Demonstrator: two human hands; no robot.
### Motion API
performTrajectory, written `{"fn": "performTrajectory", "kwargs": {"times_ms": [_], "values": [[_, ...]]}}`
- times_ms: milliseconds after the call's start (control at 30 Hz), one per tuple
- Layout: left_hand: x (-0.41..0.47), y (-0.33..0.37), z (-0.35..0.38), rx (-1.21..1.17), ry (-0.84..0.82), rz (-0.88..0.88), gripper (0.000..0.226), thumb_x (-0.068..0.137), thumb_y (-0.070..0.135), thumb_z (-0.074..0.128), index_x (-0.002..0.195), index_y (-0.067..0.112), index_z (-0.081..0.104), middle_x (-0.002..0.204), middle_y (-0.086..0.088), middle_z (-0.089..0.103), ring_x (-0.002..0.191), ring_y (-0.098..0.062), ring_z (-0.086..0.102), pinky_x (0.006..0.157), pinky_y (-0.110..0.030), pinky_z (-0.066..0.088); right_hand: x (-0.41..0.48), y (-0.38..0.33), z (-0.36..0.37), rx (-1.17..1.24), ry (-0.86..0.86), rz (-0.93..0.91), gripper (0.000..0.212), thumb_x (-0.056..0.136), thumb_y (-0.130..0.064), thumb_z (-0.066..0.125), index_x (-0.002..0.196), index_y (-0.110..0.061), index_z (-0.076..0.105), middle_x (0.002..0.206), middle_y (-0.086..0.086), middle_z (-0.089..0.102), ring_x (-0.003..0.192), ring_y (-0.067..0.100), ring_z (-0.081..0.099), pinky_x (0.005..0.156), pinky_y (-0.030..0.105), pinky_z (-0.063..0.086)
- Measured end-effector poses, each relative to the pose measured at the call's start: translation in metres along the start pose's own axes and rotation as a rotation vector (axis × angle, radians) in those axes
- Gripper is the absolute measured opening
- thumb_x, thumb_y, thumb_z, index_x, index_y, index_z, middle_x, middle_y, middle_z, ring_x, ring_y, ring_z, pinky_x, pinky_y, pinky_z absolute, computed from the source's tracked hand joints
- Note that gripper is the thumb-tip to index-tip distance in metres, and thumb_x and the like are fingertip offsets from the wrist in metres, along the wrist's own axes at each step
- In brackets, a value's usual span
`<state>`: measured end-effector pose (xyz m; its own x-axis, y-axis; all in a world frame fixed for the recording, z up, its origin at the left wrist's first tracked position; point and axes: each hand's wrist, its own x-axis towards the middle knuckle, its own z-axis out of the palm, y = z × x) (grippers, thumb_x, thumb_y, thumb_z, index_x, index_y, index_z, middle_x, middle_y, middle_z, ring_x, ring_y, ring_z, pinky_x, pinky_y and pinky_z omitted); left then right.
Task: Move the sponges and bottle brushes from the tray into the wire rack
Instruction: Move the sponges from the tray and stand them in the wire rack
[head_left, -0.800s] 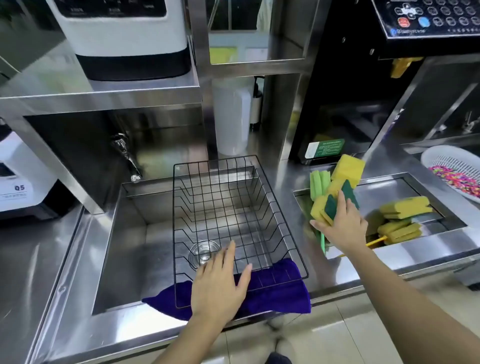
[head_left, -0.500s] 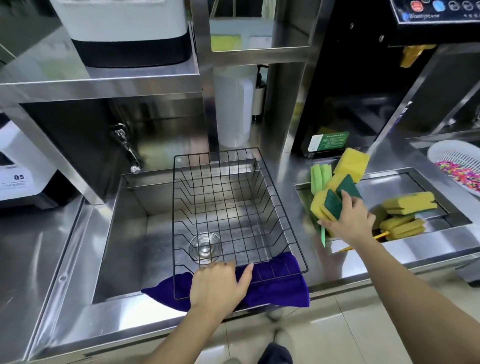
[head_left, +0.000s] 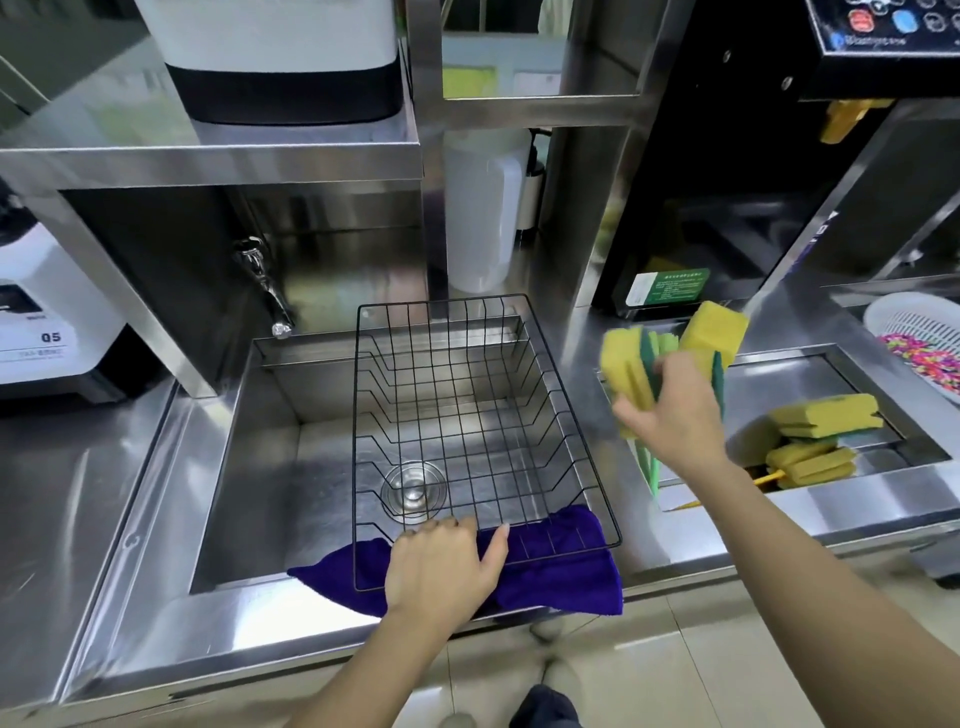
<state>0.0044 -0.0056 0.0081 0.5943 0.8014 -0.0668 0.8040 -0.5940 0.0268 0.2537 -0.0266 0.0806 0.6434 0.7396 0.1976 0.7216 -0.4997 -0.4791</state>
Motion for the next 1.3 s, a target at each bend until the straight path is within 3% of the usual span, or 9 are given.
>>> {"fn": "performTrajectory", "kwargs": {"times_ms": [200, 333, 433, 600, 700, 833, 1033, 1200, 1300], "values": [[0.000, 0.000, 0.002, 0.002, 0.028, -0.001, 0.055, 0.095, 0.059, 0.018, 0.100, 0.022, 0.059, 0.094, 0.003, 0.066, 0.088, -0.018, 0.060, 0.061, -0.030, 0.032, -0.031, -0.069, 0.008, -0.048, -0.396, -0.454, 0.036, 0.078, -0.029, 0.068, 0.092, -0.017, 0.039, 0.087, -0.003, 0.045, 0.074, 0.019, 0.045, 0.065, 0.027, 0.033], [-0.001, 0.001, 0.000, -0.027, 0.067, 0.005, 0.055, 0.095, 0.057, 0.022, 0.097, 0.019, 0.061, 0.092, 0.000, 0.067, 0.085, -0.020, 0.061, 0.059, -0.030, 0.032, -0.042, -0.072, 0.044, -0.259, -0.583, -0.594, 0.034, 0.079, -0.030, 0.066, 0.100, -0.015, 0.044, 0.097, 0.002, 0.045, 0.093, 0.024, 0.051, 0.070, 0.032, 0.039], [-0.002, 0.000, 0.001, -0.032, 0.081, 0.018, 0.053, 0.095, 0.057, 0.025, 0.097, 0.019, 0.062, 0.092, -0.001, 0.068, 0.086, -0.022, 0.061, 0.059, -0.031, 0.030, -0.045, -0.058, 0.066, -0.475, -0.793, -0.633, 0.045, 0.081, -0.033, 0.067, 0.115, -0.010, 0.047, 0.120, 0.008, 0.050, 0.113, 0.026, 0.047, 0.088, 0.038, 0.042], [-0.002, -0.001, -0.007, -0.085, 0.054, -0.001, 0.060, 0.089, 0.056, 0.021, 0.078, 0.017, 0.065, 0.070, -0.002, 0.067, 0.065, -0.022, 0.062, 0.051, -0.029, 0.027, -0.035, -0.052, 0.071, -0.400, -0.947, -0.565, 0.028, 0.078, -0.028, 0.069, 0.098, -0.021, 0.050, 0.127, 0.005, 0.041, 0.121, 0.025, 0.037, 0.097, 0.042, 0.030], [0.001, -0.001, 0.000, -0.097, 0.114, 0.009, 0.053, 0.093, 0.054, 0.027, 0.085, 0.017, 0.063, 0.077, -0.002, 0.066, 0.073, -0.022, 0.062, 0.054, -0.030, 0.029, -0.025, -0.050, 0.070, -0.351, -1.054, -0.451, 0.027, 0.078, -0.018, 0.069, 0.097, -0.024, 0.052, 0.124, 0.003, 0.043, 0.117, 0.024, 0.041, 0.101, 0.043, 0.026], [0.001, -0.001, -0.001, -0.109, 0.079, 0.009, 0.052, 0.082, 0.052, 0.033, 0.056, 0.016, 0.060, 0.046, -0.001, 0.055, 0.041, -0.021, 0.053, 0.044, -0.025, 0.021, -0.029, -0.048, 0.070, -0.327, -0.924, -0.582, 0.029, 0.078, -0.013, 0.069, 0.086, -0.018, 0.042, 0.104, 0.003, 0.045, 0.100, 0.023, 0.047, 0.086, 0.036, 0.035], [0.004, -0.002, 0.006, -0.122, 0.102, 0.042, 0.052, 0.083, 0.050, 0.033, 0.056, 0.014, 0.059, 0.044, -0.002, 0.054, 0.039, -0.022, 0.051, 0.042, -0.024, 0.023, -0.028, -0.046, 0.073, -0.354, -0.937, -0.534, 0.037, 0.072, -0.014, 0.077, 0.087, -0.015, 0.043, 0.109, 0.006, 0.055, 0.088, 0.017, 0.043, 0.071, 0.028, 0.035], [0.001, -0.003, 0.010, -0.071, 0.146, 0.033, 0.058, 0.092, 0.055, 0.018, 0.088, 0.019, 0.062, 0.079, 0.001, 0.067, 0.072, -0.019, 0.061, 0.056, -0.029, 0.032, -0.021, -0.050, 0.068, -0.211, -0.996, -0.358, 0.030, 0.085, -0.028, 0.066, 0.109, -0.011, 0.057, 0.097, 0.003, 0.053, 0.090, 0.021, 0.049, 0.068, 0.028, 0.039], [0.001, -0.003, 0.012, -0.012, 0.129, 0.046, 0.055, 0.095, 0.056, 0.017, 0.100, 0.021, 0.059, 0.093, 0.004, 0.066, 0.086, -0.016, 0.060, 0.062, -0.029, 0.035, -0.015, -0.041, 0.065, -0.140, -0.826, -0.399, 0.024, 0.089, -0.030, 0.061, 0.109, -0.017, 0.059, 0.110, 0.005, 0.064, 0.103, 0.024, 0.058, 0.088, 0.036, 0.049]]}}
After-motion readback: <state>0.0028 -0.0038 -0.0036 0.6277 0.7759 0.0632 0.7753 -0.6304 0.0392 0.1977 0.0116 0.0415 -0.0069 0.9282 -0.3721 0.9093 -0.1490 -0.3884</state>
